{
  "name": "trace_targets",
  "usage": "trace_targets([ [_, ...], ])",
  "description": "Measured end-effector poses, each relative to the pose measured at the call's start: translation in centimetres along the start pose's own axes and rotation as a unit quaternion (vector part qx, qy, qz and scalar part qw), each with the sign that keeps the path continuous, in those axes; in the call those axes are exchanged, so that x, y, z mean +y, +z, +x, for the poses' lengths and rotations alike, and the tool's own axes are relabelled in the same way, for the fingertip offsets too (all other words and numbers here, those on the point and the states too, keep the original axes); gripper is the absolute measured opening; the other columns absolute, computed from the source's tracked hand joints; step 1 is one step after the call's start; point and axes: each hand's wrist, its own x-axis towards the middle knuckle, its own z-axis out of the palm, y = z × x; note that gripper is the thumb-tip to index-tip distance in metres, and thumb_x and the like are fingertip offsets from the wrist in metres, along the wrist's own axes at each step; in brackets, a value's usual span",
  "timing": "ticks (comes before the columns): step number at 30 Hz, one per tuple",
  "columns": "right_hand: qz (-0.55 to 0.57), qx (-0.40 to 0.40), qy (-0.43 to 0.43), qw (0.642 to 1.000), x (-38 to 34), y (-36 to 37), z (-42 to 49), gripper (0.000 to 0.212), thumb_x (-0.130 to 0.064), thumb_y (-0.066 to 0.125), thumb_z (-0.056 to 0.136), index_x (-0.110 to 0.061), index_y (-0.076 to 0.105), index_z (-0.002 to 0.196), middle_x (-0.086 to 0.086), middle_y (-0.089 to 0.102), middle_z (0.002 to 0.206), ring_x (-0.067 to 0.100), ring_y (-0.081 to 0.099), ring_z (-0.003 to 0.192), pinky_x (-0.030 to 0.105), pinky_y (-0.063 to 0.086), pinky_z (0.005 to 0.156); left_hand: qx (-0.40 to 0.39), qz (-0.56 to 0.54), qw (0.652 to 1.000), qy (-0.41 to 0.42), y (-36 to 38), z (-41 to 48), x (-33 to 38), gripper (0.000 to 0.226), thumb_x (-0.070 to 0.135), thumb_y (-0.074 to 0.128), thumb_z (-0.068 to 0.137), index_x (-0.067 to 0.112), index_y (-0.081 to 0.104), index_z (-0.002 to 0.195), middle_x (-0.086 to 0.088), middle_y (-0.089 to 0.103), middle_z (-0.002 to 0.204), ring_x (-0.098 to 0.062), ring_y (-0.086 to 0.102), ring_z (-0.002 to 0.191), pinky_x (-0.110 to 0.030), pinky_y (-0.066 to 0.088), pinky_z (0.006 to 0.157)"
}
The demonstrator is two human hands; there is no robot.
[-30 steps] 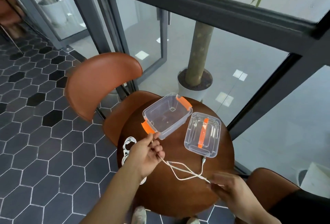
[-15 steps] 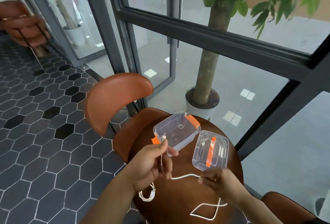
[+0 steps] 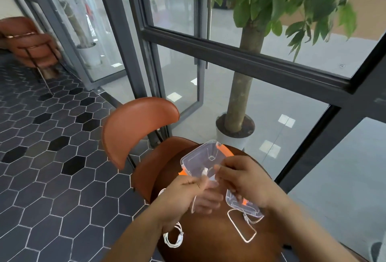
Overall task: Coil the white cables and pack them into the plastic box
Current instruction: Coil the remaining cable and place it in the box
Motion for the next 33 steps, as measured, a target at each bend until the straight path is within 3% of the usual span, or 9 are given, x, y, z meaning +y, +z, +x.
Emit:
trace_targets([
  [3, -0.139, 0.018, -0.082, 0.987, -0.5, 2.6, -2.3, 0.025, -0.038, 0.051, 0.101, -0.024, 0.066, 0.086, -0.009, 0.065, 0.067, 0.01, 0.06, 0.062, 0.035, 0.05, 0.065, 0.054, -0.206, 0.977, 0.028, 0.8, 0.4, 0.0, 0.049, 0.037, 0.051, 0.095, -0.003, 0.068, 0.117, -0.025, 0.071, 0.111, -0.03, 0.069, 0.102, -0.039, 0.056, 0.089],
  [7, -0.213, 0.076, -0.125, 0.966, 0.6, 6.6, -3.8, 0.042, -0.065, 0.021, 0.082, -0.032, 0.04, 0.1, 0.008, 0.069, 0.078, 0.03, 0.063, 0.073, 0.04, 0.05, 0.066, 0.044, -0.359, 0.932, 0.034, 1.6, 0.4, 0.7, 0.046, 0.03, 0.04, 0.103, -0.002, 0.06, 0.129, -0.019, 0.069, 0.126, -0.028, 0.065, 0.12, -0.04, 0.042, 0.11],
  [12, -0.195, 0.111, -0.157, 0.962, 3.4, 7.3, -4.1, 0.052, -0.086, 0.026, 0.082, -0.04, 0.044, 0.097, -0.011, 0.05, 0.054, 0.011, 0.05, 0.055, 0.029, 0.042, 0.055, 0.015, -0.418, 0.905, 0.078, 0.0, 0.2, 2.5, 0.051, 0.027, 0.045, 0.093, 0.001, 0.056, 0.135, -0.017, 0.063, 0.135, -0.029, 0.061, 0.126, -0.042, 0.041, 0.111],
  [15, -0.085, 0.034, -0.119, 0.989, 5.4, 6.5, -3.2, 0.028, -0.065, 0.048, 0.094, -0.044, 0.055, 0.078, -0.018, 0.051, 0.058, 0.002, 0.05, 0.062, 0.019, 0.037, 0.06, -0.037, -0.432, 0.897, 0.088, 0.1, -0.2, 3.2, 0.05, 0.028, 0.039, 0.096, 0.0, 0.061, 0.132, -0.019, 0.063, 0.135, -0.032, 0.06, 0.126, -0.045, 0.043, 0.111],
  [19, -0.02, -0.054, -0.088, 0.994, 6.8, 3.3, -0.5, 0.037, -0.056, 0.066, 0.089, -0.027, 0.064, 0.066, -0.004, 0.051, 0.059, 0.003, 0.047, 0.058, 0.025, 0.039, 0.059, -0.072, -0.384, 0.917, 0.078, 0.5, -0.8, 3.2, 0.045, 0.028, 0.044, 0.096, -0.002, 0.069, 0.117, -0.024, 0.071, 0.112, -0.03, 0.075, 0.088, -0.04, 0.062, 0.08],
  [24, -0.133, -0.18, -0.071, 0.972, 6.3, -1.9, 1.6, 0.019, -0.04, 0.067, 0.094, -0.024, 0.068, 0.084, -0.004, 0.068, 0.078, 0.001, 0.058, 0.07, 0.022, 0.044, 0.067, -0.092, -0.206, 0.973, 0.049, -0.2, -1.7, 3.4, 0.042, 0.025, 0.044, 0.096, -0.006, 0.071, 0.104, -0.027, 0.072, 0.084, -0.02, 0.062, 0.042, -0.028, 0.051, 0.047],
  [26, -0.168, -0.217, -0.038, 0.961, 5.7, -3.7, 2.2, 0.017, -0.039, 0.063, 0.097, -0.026, 0.068, 0.089, -0.001, 0.074, 0.087, 0.001, 0.065, 0.078, 0.019, 0.048, 0.076, -0.114, -0.121, 0.986, 0.029, -0.7, -2.0, 3.6, 0.041, 0.024, 0.044, 0.099, -0.009, 0.068, 0.106, -0.027, 0.072, 0.083, -0.017, 0.058, 0.038, -0.024, 0.047, 0.045],
  [29, -0.163, -0.199, -0.02, 0.966, 3.8, -5.0, 3.3, 0.038, -0.044, 0.064, 0.094, -0.007, 0.069, 0.094, 0.007, 0.075, 0.079, 0.016, 0.068, 0.074, 0.042, 0.054, 0.087, -0.156, 0.008, 0.988, -0.005, -1.0, -2.3, 3.9, 0.038, 0.024, 0.044, 0.103, -0.006, 0.068, 0.107, -0.024, 0.074, 0.088, -0.013, 0.059, 0.039, -0.021, 0.044, 0.047],
  [33, -0.126, -0.098, -0.066, 0.985, -1.1, -4.0, 3.1, 0.034, -0.031, 0.068, 0.095, -0.009, 0.063, 0.069, -0.003, 0.054, 0.056, 0.012, 0.053, 0.051, 0.031, 0.048, 0.058, -0.127, 0.142, 0.981, -0.038, -0.6, -1.8, 3.7, 0.035, 0.024, 0.045, 0.105, -0.003, 0.065, 0.111, -0.025, 0.075, 0.096, -0.02, 0.066, 0.052, -0.031, 0.049, 0.058],
])
